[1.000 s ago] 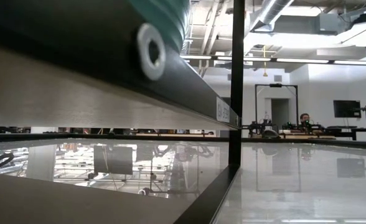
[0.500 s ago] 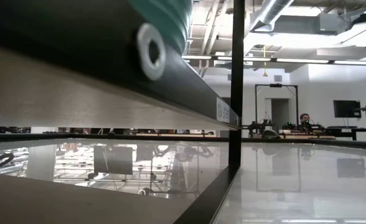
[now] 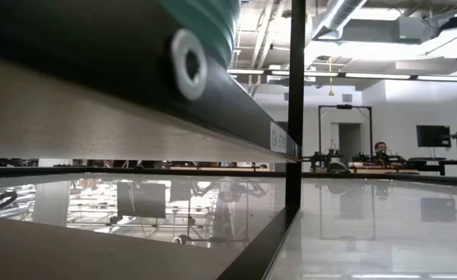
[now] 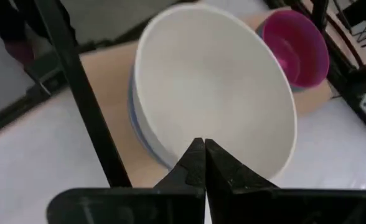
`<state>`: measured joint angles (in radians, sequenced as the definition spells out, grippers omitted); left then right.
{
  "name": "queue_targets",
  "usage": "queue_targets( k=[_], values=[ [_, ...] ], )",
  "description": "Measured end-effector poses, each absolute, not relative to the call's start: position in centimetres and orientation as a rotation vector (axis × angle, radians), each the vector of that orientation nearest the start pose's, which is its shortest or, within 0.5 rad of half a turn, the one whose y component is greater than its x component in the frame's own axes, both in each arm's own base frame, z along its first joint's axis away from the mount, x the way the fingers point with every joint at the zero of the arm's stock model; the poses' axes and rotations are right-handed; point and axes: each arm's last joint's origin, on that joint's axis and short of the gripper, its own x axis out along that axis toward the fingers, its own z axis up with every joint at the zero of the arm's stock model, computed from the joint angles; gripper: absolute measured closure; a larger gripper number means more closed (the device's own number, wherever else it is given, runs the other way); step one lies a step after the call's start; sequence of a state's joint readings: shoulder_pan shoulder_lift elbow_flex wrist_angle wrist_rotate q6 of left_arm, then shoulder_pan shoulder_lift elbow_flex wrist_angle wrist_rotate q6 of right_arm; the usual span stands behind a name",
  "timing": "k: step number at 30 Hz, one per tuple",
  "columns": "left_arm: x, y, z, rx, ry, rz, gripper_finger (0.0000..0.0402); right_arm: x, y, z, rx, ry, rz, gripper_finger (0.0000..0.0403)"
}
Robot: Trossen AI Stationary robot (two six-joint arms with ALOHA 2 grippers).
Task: Place and stack bowls onto a shelf
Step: Stack the white bowl on top of the blue bowl on the shelf
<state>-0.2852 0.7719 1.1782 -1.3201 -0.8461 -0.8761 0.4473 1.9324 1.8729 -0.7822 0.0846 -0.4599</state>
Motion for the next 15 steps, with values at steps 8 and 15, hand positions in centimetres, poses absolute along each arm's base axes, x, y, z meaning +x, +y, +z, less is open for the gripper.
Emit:
queue_targets(
  k=[8, 15],
  values=[
    [8.7, -0.3, 37.0, -0.313, 0.489, 0.800, 0.0367, 38.7, 18.1, 31.7, -0.622, 0.748, 0.524, 0.0385],
    [8.7, -0.3, 37.0, -0.319, 0.486, 0.802, 0.0367, 38.6, 18.6, 29.3, -0.617, 0.769, 0.527, 0.0385]
  ],
)
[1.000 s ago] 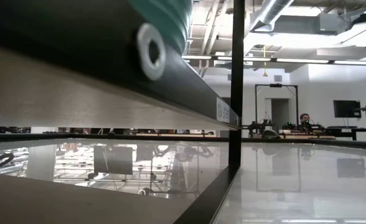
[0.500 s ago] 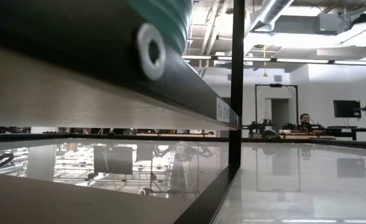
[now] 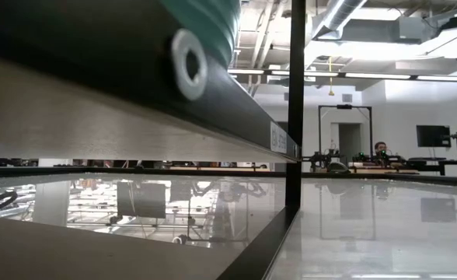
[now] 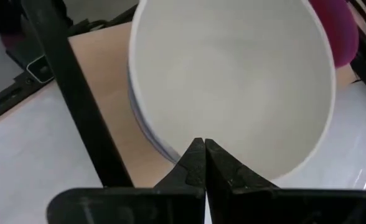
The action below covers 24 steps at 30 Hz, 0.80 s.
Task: Place and stack bowls onto a shelf
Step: Stack the white bowl on top of the blue bowl on the shelf, then return to Home Position
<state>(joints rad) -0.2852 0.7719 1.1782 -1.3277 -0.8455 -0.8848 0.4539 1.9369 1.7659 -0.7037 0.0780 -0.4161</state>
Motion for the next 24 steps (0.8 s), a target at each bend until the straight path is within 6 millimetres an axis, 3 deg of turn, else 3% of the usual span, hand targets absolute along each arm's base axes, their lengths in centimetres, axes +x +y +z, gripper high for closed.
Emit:
queue_targets(
  k=[6, 11, 19, 24],
  values=[
    [8.7, -0.3, 37.0, -0.334, 0.480, 0.805, 0.0367, 38.1, 18.3, 30.3, -0.642, 0.748, 0.484, 0.0380],
    [8.9, -0.3, 37.2, -0.386, 0.446, 0.810, 0.0367, 36.5, 16.9, 35.1, -0.615, 0.631, 0.413, 0.0358],
    [10.1, -0.7, 38.4, -0.508, 0.299, 0.745, 0.0367, 31.5, 11.9, 43.3, -0.426, 0.450, 0.250, 0.0364],
    [10.4, -1.0, 38.6, -0.434, 0.364, 0.620, 0.0367, 28.2, 9.2, 45.9, -0.360, 0.430, 0.185, 0.0368]
  ],
)
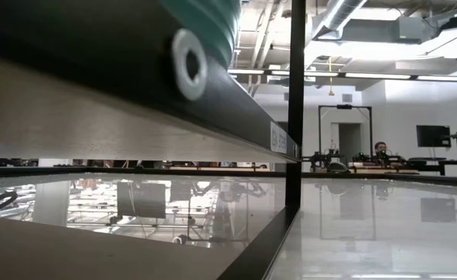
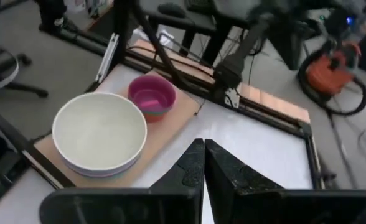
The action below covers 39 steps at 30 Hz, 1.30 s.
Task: Place and stack bowls onto a shelf
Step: Return to Home Position
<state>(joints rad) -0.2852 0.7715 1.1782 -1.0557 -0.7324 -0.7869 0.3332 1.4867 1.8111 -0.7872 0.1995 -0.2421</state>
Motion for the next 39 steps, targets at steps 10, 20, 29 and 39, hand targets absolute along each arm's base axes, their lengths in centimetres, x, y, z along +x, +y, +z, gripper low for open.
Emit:
queue_targets(
  k=[10, 20, 29, 39],
  values=[
    [10.6, -1.7, 41.4, -0.363, 0.257, 0.301, 0.0363, 23.0, 6.1, 46.5, -0.180, 0.617, 0.108, 0.0368],
    [3.8, 0.0, 42.4, -0.223, 0.085, 0.095, 0.0359, 18.7, 1.5, 47.1, -0.070, 0.465, 0.159, 0.0368],
    [-2.1, 1.0, 39.3, -0.282, -0.143, -0.169, 0.0359, 12.6, 0.2, 40.5, 0.142, 0.151, 0.062, 0.0368],
    [-0.6, 0.2, 33.0, -0.353, -0.146, -0.322, 0.0359, 8.3, -0.1, 31.2, 0.360, -0.327, 0.018, 0.0368]
  ],
)
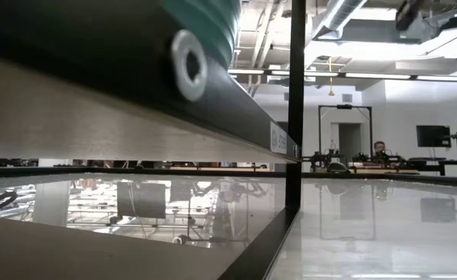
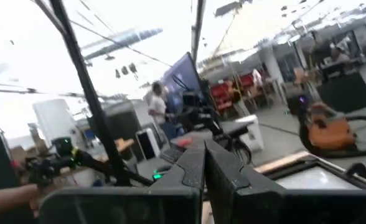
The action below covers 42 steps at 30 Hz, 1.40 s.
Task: Place and stack bowls onto a shelf
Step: Return to Home Position
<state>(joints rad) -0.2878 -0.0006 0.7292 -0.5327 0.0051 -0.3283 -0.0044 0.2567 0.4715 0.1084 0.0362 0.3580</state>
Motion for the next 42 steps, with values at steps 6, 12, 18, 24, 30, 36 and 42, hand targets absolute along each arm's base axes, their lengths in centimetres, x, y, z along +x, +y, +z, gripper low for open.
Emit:
queue_targets(
  k=[6, 12, 18, 24, 30, 36, 42],
  values=[
    [0.2, -0.2, 32.5, -0.362, -0.139, -0.376, 0.0359, 6.2, -0.2, 28.6, 0.364, -0.472, 0.029, 0.0368],
    [1.1, -0.5, 31.3, -0.354, -0.092, -0.379, 0.0359, 7.0, -0.2, 25.7, 0.350, -0.398, 0.015, 0.0368],
    [3.4, -1.2, 28.4, -0.365, -0.011, -0.357, 0.0359, 8.9, -0.1, 21.8, 0.382, -0.341, 0.012, 0.0368],
    [5.9, -1.9, 25.1, -0.382, -0.004, -0.346, 0.0359, 9.4, 0.0, 19.7, 0.384, -0.326, 0.019, 0.0368],
    [7.8, -2.5, 21.7, -0.439, -0.018, -0.368, 0.0359, 9.5, 0.2, 19.4, 0.369, -0.295, 0.035, 0.0368],
    [9.0, -2.9, 18.8, -0.493, -0.092, -0.398, 0.0359, 9.6, 0.3, 18.9, 0.368, -0.233, 0.034, 0.0368],
    [9.1, -2.9, 18.4, -0.430, -0.106, -0.384, 0.0359, 9.7, 0.3, 18.7, 0.362, -0.217, 0.032, 0.0368]
  ],
)
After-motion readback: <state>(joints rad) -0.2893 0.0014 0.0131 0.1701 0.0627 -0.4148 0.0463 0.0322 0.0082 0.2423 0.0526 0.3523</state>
